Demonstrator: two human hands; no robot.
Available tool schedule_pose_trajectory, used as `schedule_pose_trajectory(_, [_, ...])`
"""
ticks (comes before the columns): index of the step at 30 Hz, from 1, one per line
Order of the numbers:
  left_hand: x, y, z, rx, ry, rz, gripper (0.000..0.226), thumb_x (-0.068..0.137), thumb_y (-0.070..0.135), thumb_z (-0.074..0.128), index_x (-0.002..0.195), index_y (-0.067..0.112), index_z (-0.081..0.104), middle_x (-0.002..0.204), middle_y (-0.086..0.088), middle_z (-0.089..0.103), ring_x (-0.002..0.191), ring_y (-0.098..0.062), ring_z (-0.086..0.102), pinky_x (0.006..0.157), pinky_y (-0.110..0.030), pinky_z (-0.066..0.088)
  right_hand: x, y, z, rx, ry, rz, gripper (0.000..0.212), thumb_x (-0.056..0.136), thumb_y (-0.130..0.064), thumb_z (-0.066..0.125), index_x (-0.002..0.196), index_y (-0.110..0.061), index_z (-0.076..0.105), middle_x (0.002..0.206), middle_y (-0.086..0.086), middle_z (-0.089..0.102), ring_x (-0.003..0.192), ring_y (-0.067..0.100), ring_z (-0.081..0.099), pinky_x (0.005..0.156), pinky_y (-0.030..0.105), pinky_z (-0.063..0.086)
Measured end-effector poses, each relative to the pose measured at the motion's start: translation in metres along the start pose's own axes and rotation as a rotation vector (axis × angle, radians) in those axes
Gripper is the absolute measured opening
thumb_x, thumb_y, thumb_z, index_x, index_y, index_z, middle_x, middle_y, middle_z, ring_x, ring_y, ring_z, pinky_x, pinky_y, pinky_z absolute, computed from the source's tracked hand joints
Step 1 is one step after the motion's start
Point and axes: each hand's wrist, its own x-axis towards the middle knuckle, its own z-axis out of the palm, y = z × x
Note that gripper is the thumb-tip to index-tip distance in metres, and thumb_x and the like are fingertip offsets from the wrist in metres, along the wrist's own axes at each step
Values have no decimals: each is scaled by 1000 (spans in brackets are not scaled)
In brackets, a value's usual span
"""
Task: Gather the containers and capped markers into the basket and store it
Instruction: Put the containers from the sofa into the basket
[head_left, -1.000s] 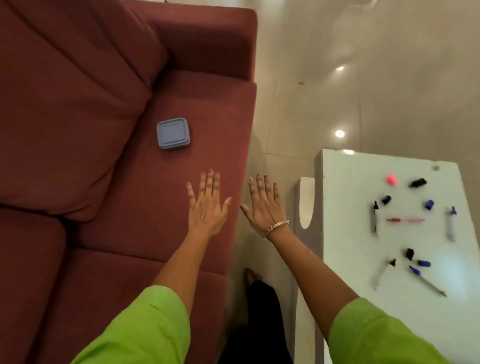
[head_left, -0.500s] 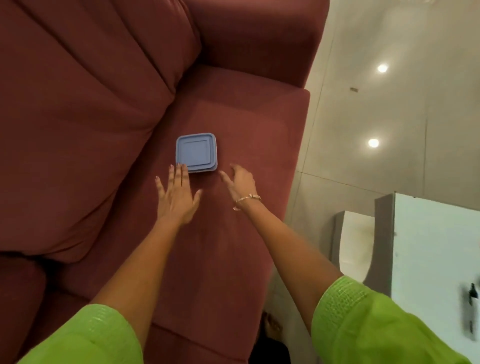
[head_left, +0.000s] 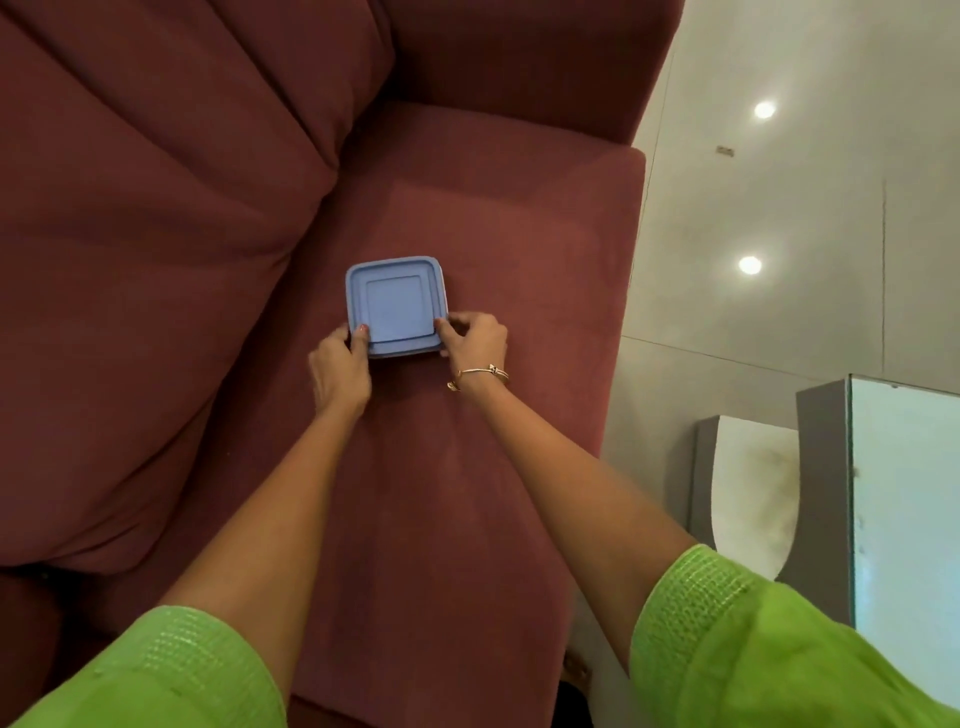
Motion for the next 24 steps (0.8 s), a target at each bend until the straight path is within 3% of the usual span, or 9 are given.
schedule_pose_trajectory(3, [-20,14,-7,-30,-17,10,46,98,30,37,133,0,42,137,-23,48,126,-35,44,104,-38,34,-13,-2,-24,1,71,23,27,77,-23,62,96,-7,71,92,19,74,80,39,69,79,49,55])
schedule_pose_trajectory(6, [-61,35,-16,-53,-46,75,46,98,27,36,136,1,38,141,-19,44,130,-32,41,107,-37,31,-40,-2,-68,21,149,89,26,75,-23,63,95,-8,72,92,19,74,81,39,69,79,49,55])
schedule_pose_trajectory(9, [-112,55,-19,-13,-161,173,45,98,26,36,138,4,37,142,-17,43,131,-30,40,110,-42,32,-78,3,-126,47,229,150,26,78,-20,63,98,-5,71,97,19,73,89,35,68,83,40,54])
schedule_pose_trajectory(11, [-150,75,-17,54,-270,298,46,98,24,36,139,4,35,143,-17,42,132,-30,39,111,-46,29,-110,12,-172,41,284,177,23,80,-14,63,97,1,70,96,23,72,89,34,67,80,36,51])
schedule_pose_trajectory(15, [-220,120,-6,205,-435,528,48,99,28,32,142,8,28,147,-14,37,136,-26,32,115,-42,17,-169,43,-256,55,389,248,20,81,-13,62,90,2,71,86,24,73,75,37,68,73,49,55])
schedule_pose_trajectory(21, [-333,188,30,438,-561,943,73,86,49,2,144,11,22,151,-9,30,140,-22,24,116,-45,10,-270,119,-377,98,622,365,29,79,-25,58,91,-4,73,92,19,73,86,32,67,76,32,50])
schedule_pose_trajectory(24, [-405,206,47,499,-621,1126,74,84,48,-2,146,11,16,153,-9,24,142,-22,18,116,-46,9,-328,165,-422,173,754,429,41,71,-34,51,90,-5,73,88,20,74,84,32,67,76,33,50])
